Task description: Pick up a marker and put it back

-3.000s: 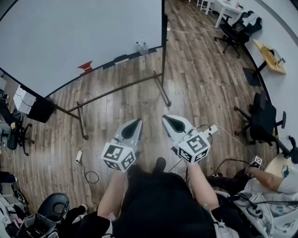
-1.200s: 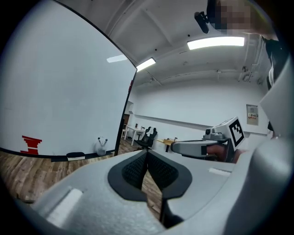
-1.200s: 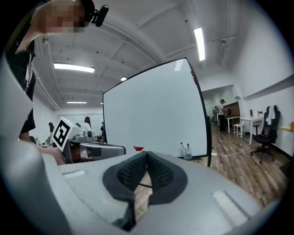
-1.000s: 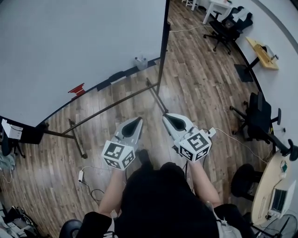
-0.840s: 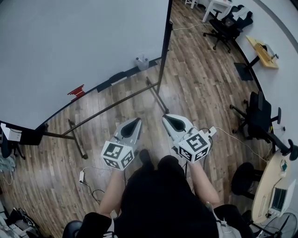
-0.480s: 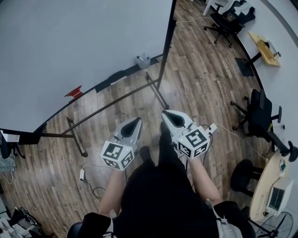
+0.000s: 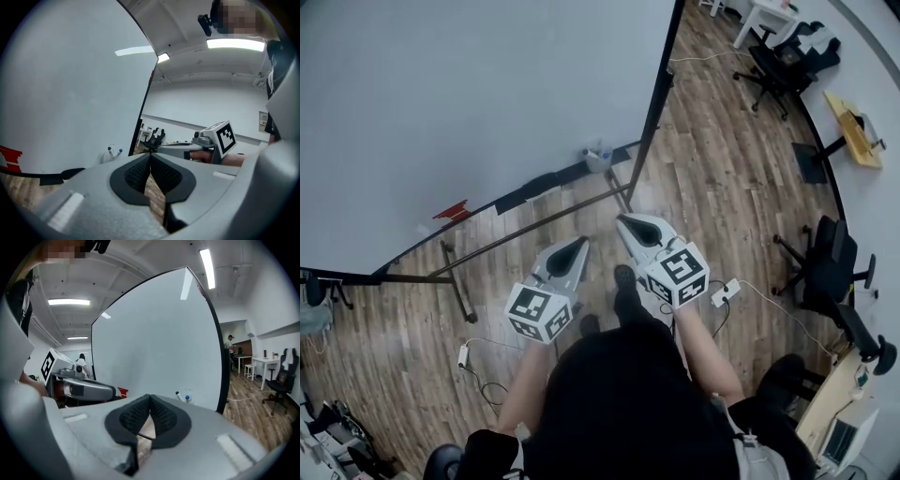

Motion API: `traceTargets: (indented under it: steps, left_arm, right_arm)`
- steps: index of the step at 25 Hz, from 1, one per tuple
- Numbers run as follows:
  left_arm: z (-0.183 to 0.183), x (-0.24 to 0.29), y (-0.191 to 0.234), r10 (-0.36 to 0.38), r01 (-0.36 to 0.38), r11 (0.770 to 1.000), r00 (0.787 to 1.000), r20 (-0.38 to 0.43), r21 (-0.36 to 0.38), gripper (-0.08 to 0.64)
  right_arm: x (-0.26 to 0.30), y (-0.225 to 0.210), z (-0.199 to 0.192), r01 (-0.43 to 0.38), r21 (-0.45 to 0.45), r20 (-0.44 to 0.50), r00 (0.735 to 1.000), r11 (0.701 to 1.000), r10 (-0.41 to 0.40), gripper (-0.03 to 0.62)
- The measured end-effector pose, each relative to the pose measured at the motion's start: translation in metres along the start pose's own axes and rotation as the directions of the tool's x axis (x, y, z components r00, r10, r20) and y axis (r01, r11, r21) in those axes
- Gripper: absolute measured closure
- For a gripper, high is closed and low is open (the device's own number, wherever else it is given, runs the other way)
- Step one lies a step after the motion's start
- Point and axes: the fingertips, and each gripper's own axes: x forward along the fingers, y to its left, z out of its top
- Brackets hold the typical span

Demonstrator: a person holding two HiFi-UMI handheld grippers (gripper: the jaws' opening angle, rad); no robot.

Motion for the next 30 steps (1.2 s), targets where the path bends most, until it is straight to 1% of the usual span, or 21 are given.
traceTargets:
  steps: [4,9,10,11,20,24,27,28,30]
  left_arm:
    - [0.018,0.035,0.012,0.064,-0.064,0.998,0.998,0.004,0.009,0.549]
    - [0.023,0.059,0.027,0.140,-0.140,0.990,0.990,0.014,-0.006,0.549]
    - [0.024,0.064,0.030,0.155,-0.155,0.988,0.988,0.017,-0.009,0.549]
    - [0.024,0.068,0.032,0.168,-0.168,0.986,0.986,0.019,-0.011,0.549]
    - [0.030,0.103,0.040,0.257,-0.256,0.966,0.966,0.026,-0.033,0.549]
    - [0.028,0.113,0.043,0.287,-0.286,0.957,0.958,0.017,-0.040,0.549]
    - [0.025,0.117,0.041,0.299,-0.299,0.953,0.954,0.008,-0.041,0.549]
    - [0.023,0.116,0.041,0.304,-0.303,0.952,0.953,0.003,-0.043,0.549]
    - [0.021,0.114,0.044,0.315,-0.315,0.948,0.949,-0.005,-0.046,0.549]
  right_arm:
    - [0.026,-0.046,0.003,-0.052,-0.029,-0.034,0.998,0.998,0.051,0.589]
    - [0.059,-0.082,-0.012,-0.110,-0.059,-0.092,0.990,0.992,0.105,0.586]
    - [0.065,-0.088,-0.014,-0.120,-0.063,-0.101,0.988,0.991,0.113,0.572]
    - [0.071,-0.095,-0.016,-0.129,-0.067,-0.112,0.986,0.989,0.121,0.520]
    - [0.107,-0.139,-0.037,-0.194,-0.136,-0.191,0.967,0.971,0.166,0.490]
    - [0.126,-0.151,-0.044,-0.207,-0.210,-0.210,0.964,0.956,0.163,0.464]
    - [0.140,-0.159,-0.044,-0.208,-0.272,-0.208,0.966,0.940,0.154,0.458]
    - [0.143,-0.160,-0.045,-0.212,-0.303,-0.215,0.965,0.929,0.150,0.449]
    - [0.150,-0.158,-0.048,-0.229,-0.376,-0.241,0.960,0.898,0.144,0.445]
